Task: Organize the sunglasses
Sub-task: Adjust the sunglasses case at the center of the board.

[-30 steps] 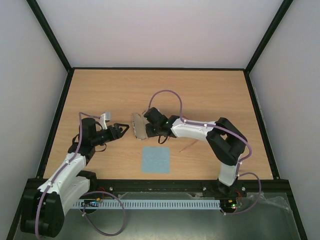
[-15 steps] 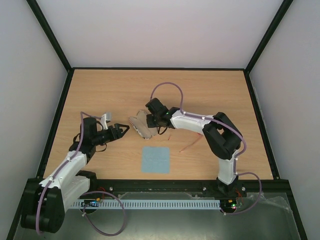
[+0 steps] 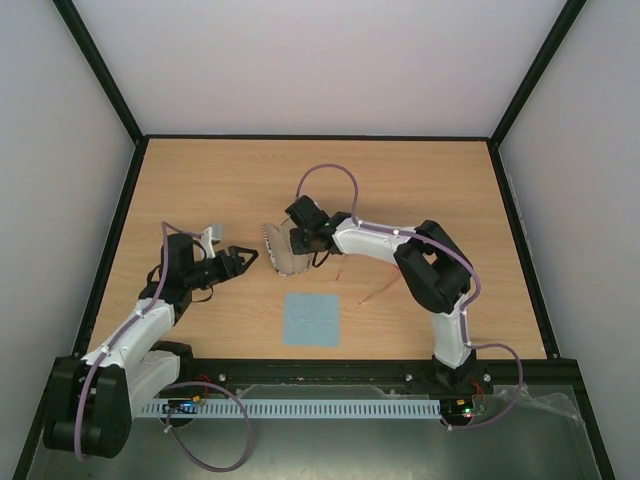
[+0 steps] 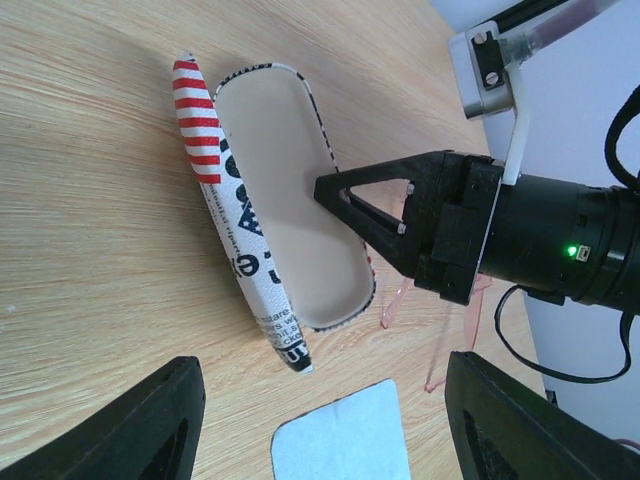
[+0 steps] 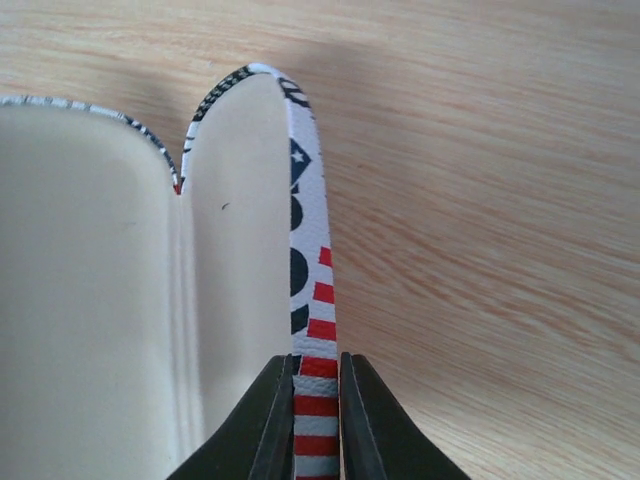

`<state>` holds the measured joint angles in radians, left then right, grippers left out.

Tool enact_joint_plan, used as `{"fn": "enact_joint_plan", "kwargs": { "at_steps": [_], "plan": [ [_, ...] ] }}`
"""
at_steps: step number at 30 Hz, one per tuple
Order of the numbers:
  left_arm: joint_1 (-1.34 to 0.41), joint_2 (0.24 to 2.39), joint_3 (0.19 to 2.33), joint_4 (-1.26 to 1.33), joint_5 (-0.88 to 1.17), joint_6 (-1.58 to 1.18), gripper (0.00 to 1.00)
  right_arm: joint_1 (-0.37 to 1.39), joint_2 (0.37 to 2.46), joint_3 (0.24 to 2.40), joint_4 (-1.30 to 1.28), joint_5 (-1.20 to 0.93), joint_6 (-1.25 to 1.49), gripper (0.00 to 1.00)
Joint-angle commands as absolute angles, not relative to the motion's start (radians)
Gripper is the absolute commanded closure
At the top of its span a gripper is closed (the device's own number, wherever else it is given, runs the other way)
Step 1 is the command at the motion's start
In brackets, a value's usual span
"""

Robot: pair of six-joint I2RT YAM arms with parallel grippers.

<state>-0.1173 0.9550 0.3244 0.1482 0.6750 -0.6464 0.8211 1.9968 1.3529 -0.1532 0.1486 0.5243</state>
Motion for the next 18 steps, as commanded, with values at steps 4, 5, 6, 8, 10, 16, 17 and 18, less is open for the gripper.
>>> {"fn": "enact_joint_plan", "kwargs": {
  "at_steps": [4,5,6,8,10,16,17,18],
  "plan": [
    [-0.110,0.977,0.349,0.181,0.695,-0.640,0.31,0.808,2.011,1.399,-0.215,0.304,0.543,0.85],
    [-0.110,0.979,0.350,0.180,0.696,-0.640,0.31,0.806,2.013,1.408,-0.216,0.313,0.537,0.85],
    [-0.111,0.980,0.353,0.180,0.696,-0.639,0.31,0.804,2.019,1.422,-0.219,0.320,0.525,0.85],
    [-0.110,0.982,0.357,0.176,0.696,-0.638,0.31,0.804,2.034,1.451,-0.224,0.330,0.491,0.84],
    [-0.110,0.982,0.361,0.173,0.696,-0.637,0.31,0.800,2.053,1.482,-0.227,0.336,0.455,0.82],
    [-0.109,0.988,0.364,0.162,0.695,-0.635,0.32,0.780,2.127,1.578,-0.230,0.325,0.338,0.74],
    [-0.108,0.985,0.366,0.157,0.694,-0.634,0.32,0.777,2.135,1.607,-0.230,0.320,0.326,0.72],
    [-0.109,0.981,0.368,0.150,0.692,-0.634,0.32,0.770,2.142,1.626,-0.241,0.320,0.324,0.70]
  ]
}}
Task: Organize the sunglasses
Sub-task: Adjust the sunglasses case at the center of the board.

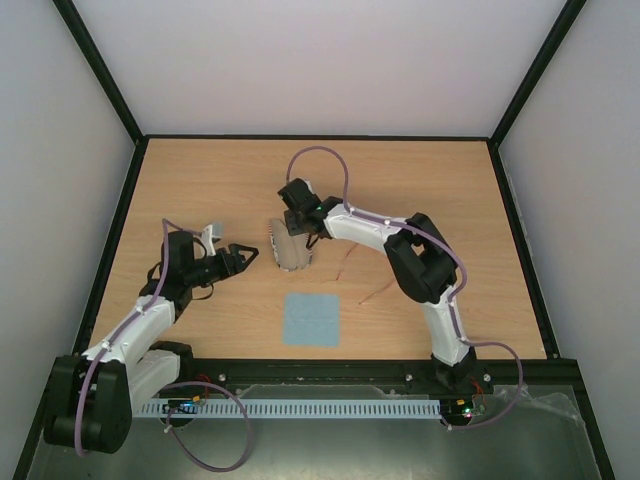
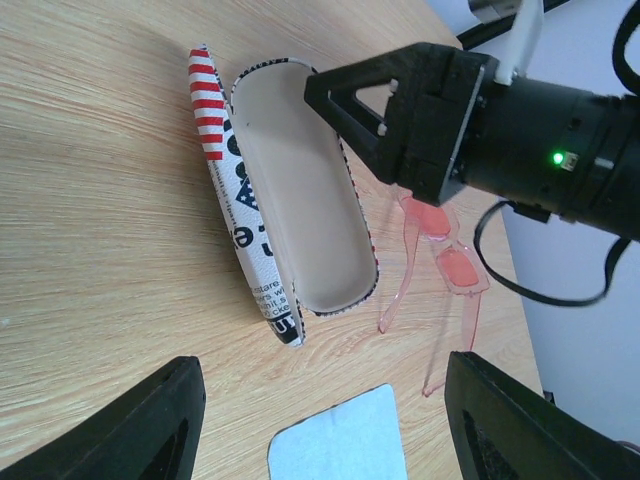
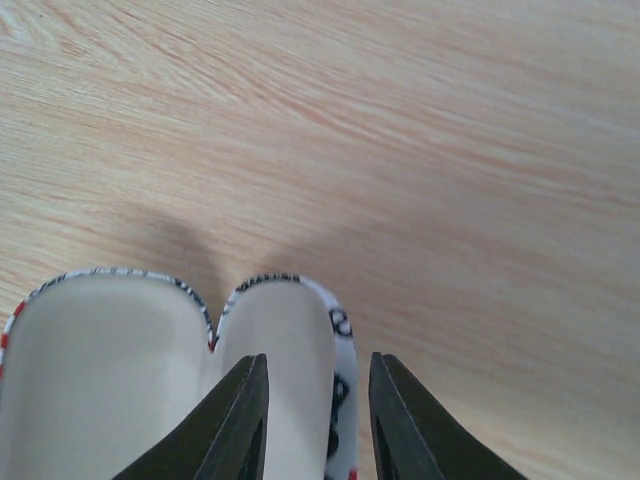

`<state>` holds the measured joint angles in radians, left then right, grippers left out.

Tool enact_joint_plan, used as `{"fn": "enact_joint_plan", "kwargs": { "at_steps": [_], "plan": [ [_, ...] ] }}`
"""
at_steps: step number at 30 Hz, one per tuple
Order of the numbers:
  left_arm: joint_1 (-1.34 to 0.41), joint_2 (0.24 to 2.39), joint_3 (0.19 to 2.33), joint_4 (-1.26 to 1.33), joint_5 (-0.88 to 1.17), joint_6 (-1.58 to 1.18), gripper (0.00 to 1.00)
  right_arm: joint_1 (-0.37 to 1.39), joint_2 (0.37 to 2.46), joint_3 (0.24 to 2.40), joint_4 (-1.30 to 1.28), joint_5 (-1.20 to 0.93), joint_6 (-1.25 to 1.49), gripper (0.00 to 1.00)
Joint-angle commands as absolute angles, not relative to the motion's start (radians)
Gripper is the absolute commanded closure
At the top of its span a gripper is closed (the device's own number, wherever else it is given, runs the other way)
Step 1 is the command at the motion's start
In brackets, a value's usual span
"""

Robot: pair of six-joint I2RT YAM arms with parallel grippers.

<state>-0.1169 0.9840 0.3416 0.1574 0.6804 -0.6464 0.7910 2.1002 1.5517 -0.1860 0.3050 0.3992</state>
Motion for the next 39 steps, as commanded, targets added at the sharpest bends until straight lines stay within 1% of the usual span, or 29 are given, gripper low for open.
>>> {"fn": "enact_joint_plan", "kwargs": {
  "at_steps": [1,2,4,8,9,11,14,18,22,28,31,39],
  "plan": [
    [-0.109,0.976,0.371,0.144,0.690,-0.632,0.32,0.768,2.139,1.638,-0.261,0.317,0.327,0.68],
    [-0.109,0.972,0.372,0.137,0.688,-0.633,0.32,0.766,2.124,1.632,-0.260,0.315,0.331,0.65],
    [-0.109,0.964,0.378,0.127,0.686,-0.634,0.31,0.767,2.058,1.552,-0.240,0.302,0.354,0.58],
    [-0.109,0.952,0.379,0.120,0.677,-0.639,0.31,0.767,1.845,1.312,-0.160,0.272,0.438,0.40],
    [-0.109,0.949,0.377,0.120,0.677,-0.638,0.31,0.767,1.794,1.255,-0.146,0.258,0.461,0.39],
    [-0.109,0.946,0.372,0.124,0.678,-0.644,0.31,0.767,1.711,1.137,-0.116,0.193,0.507,0.41],
    [-0.110,0.936,0.357,0.136,0.683,-0.654,0.31,0.787,1.652,1.016,-0.085,0.090,0.553,0.50],
    [-0.110,0.916,0.332,0.135,0.674,-0.660,0.31,0.837,1.643,0.954,-0.060,0.057,0.578,0.57],
    [-0.110,0.891,0.312,0.127,0.671,-0.665,0.30,0.853,1.685,0.955,-0.026,0.022,0.593,0.65],
    [-0.110,0.872,0.315,0.094,0.665,-0.654,0.30,0.855,1.786,1.021,-0.017,0.029,0.597,0.67],
    [-0.109,0.876,0.320,0.091,0.664,-0.648,0.30,0.856,1.828,1.064,-0.040,0.072,0.595,0.69],
    [-0.109,0.889,0.319,0.101,0.669,-0.648,0.30,0.822,1.886,1.132,-0.075,0.145,0.587,0.70]
  ]
}}
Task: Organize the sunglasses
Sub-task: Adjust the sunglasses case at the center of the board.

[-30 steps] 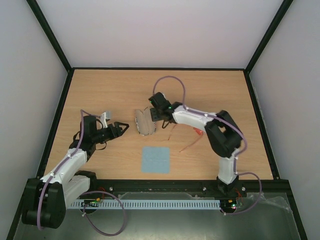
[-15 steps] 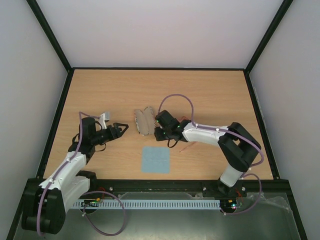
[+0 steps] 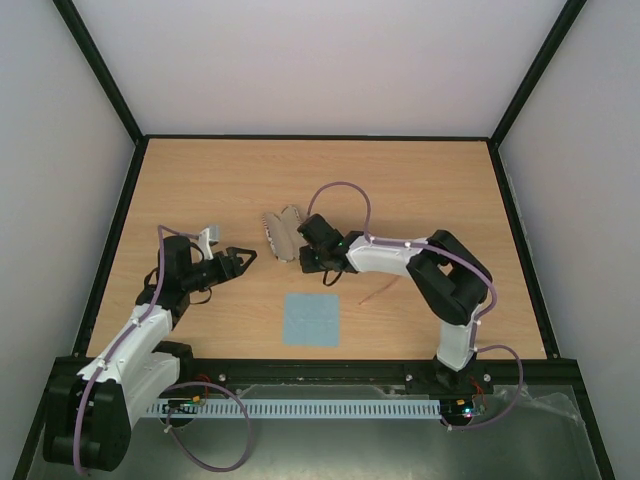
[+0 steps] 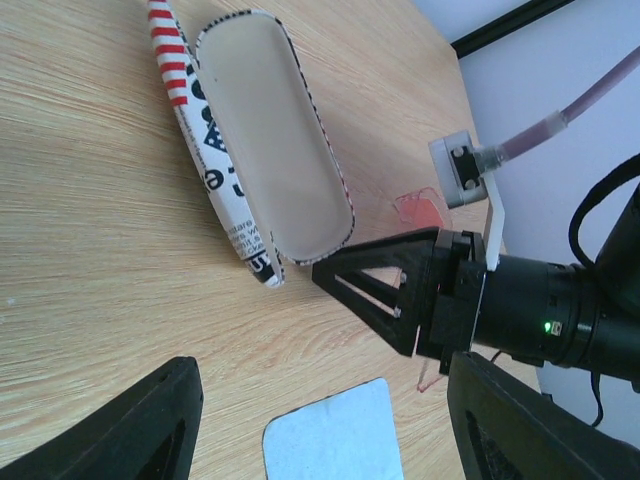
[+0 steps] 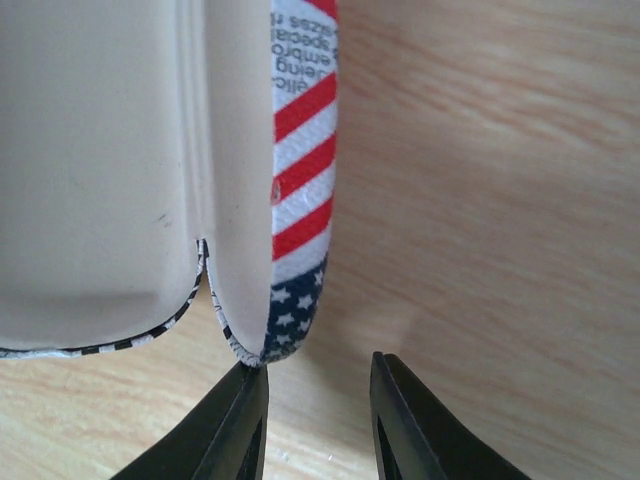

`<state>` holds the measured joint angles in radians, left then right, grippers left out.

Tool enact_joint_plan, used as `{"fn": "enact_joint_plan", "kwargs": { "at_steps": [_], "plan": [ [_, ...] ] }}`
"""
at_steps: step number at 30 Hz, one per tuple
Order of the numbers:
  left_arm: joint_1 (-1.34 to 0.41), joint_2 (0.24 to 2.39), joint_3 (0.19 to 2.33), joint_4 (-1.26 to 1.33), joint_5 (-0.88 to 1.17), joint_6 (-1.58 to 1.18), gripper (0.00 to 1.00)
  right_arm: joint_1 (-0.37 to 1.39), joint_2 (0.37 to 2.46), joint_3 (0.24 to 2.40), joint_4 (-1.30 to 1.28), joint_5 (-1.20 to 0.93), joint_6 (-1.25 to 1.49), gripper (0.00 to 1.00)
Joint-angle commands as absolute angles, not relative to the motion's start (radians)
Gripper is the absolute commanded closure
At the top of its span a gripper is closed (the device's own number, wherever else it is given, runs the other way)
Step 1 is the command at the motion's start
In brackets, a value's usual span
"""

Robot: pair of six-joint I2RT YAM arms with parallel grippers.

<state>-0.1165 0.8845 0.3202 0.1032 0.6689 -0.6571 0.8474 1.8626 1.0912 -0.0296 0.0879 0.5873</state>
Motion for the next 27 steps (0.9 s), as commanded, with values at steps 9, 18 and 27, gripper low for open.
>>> {"fn": "enact_joint_plan", "kwargs": {
  "at_steps": [9,18,27],
  "plan": [
    [-0.109,0.880,0.297,0.108,0.669,-0.644,0.26,0.752,1.913,1.182,-0.063,0.125,0.554,0.64],
    [-0.113,0.858,0.289,0.090,0.677,-0.630,0.13,0.742,1.835,1.160,-0.078,0.091,0.551,0.59],
    [-0.242,0.885,0.293,0.104,0.615,-0.650,0.01,0.758,1.421,0.848,-0.101,0.006,0.604,0.43]
  ]
}}
